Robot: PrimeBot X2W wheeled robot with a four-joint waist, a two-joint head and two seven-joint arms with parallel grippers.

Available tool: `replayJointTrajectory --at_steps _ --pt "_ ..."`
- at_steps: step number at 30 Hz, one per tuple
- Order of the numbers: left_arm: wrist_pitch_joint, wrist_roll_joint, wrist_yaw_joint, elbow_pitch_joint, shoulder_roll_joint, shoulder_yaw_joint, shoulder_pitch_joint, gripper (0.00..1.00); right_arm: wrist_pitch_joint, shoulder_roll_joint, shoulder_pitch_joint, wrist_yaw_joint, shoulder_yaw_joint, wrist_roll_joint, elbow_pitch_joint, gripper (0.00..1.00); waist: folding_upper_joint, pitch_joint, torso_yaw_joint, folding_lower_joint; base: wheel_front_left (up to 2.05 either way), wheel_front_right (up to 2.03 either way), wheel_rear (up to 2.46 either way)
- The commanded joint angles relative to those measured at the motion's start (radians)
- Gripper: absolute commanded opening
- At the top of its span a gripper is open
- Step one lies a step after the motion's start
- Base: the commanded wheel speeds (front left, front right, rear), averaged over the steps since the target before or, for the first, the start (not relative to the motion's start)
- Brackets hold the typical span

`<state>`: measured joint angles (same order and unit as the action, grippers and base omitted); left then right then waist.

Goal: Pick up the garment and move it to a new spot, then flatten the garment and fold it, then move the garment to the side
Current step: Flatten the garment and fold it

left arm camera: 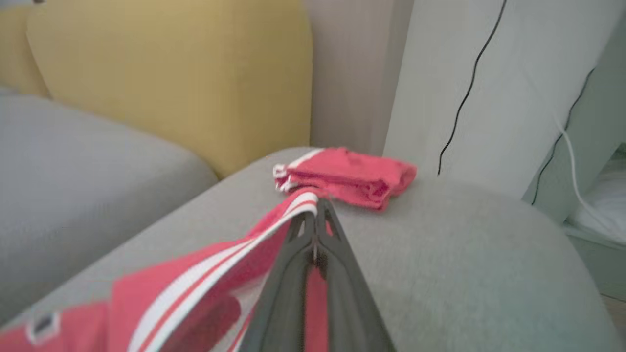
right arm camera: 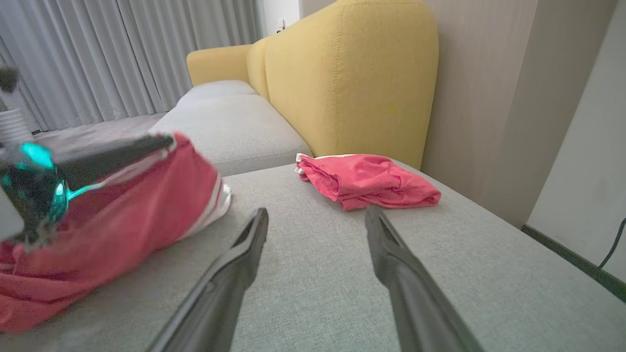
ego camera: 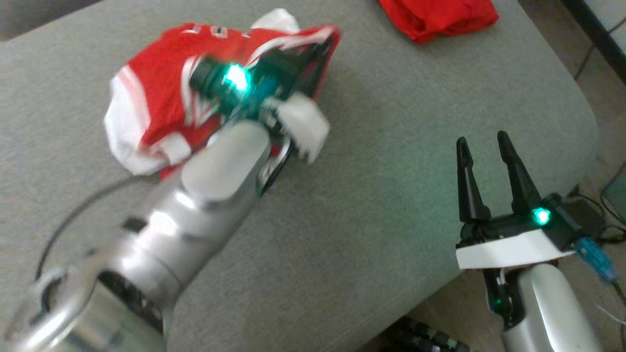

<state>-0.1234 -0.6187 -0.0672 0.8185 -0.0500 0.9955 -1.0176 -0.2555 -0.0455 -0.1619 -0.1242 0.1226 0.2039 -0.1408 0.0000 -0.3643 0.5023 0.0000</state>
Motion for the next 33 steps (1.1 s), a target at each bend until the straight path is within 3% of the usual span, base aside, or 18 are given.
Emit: replayJointTrajectory --at_steps 1,5,9,13,18,24,27,28,29,33 --pt "0.006 -0.009 0.011 -0.055 0.0 -0.008 -0.113 0.0 -0.006 -0.005 0.01 -0.007 0.013 0.003 0.026 1.0 0.0 0.027 -0.024 0.0 0.0 0.0 0.0" --pt "0.036 -0.027 0.05 -0.107 0.0 -0.006 -0.291 0.0 -0.006 -0.005 0.024 -0.007 0.01 -0.004 0.027 1.0 0.0 0.07 -0.064 0.0 0.0 0.0 0.0" --pt "0.049 -0.096 0.102 -0.141 -0.004 -0.095 -0.458 0.0 -0.006 -0.005 0.032 -0.007 0.01 -0.018 0.026 1.0 0.0 0.113 -0.104 0.0 0.0 0.0 0.0" --pt "0.056 -0.173 0.139 -0.212 -0.072 -0.187 -0.518 0.0 -0.006 -0.005 0.063 -0.007 -0.016 -0.044 0.027 1.0 0.0 0.164 -0.194 0.0 0.0 0.0 0.0" --pt "0.079 -0.253 0.123 -0.348 -0.198 -0.21 -0.288 0.0 -0.006 -0.005 0.097 -0.007 -0.042 -0.068 0.03 1.0 0.0 0.174 -0.297 0.0 0.0 0.0 0.0" --pt "0.052 -0.391 0.008 -0.522 -0.387 -0.249 0.218 0.0 -0.006 -0.005 0.109 -0.007 -0.075 -0.091 0.042 1.0 0.0 0.149 -0.387 0.0 0.0 0.0 0.0" --pt "0.02 -0.453 -0.021 -0.543 -0.436 -0.267 0.411 0.0 -0.006 -0.012 0.108 -0.007 -0.083 -0.099 0.044 1.0 0.0 0.129 -0.422 0.0 0.0 0.0 0.0" --pt "0.01 -0.459 -0.03 -0.541 -0.45 -0.269 0.45 0.44 -0.006 -0.016 0.106 -0.007 -0.083 -0.1 0.044 1.0 0.0 0.121 -0.433 0.0 0.0 0.0 0.0" --pt "0.002 -0.465 -0.038 -0.538 -0.461 -0.274 0.48 1.0 -0.006 -0.019 0.103 -0.007 -0.081 -0.101 0.045 1.0 0.0 0.115 -0.441 0.0 0.0 0.0 0.0" --pt "-0.018 -0.456 -0.058 -0.572 -0.51 -0.299 0.491 1.0 -0.006 -0.031 0.094 -0.007 -0.084 -0.103 0.048 1.0 0.0 0.096 -0.472 0.0 0.0 0.0 0.0"
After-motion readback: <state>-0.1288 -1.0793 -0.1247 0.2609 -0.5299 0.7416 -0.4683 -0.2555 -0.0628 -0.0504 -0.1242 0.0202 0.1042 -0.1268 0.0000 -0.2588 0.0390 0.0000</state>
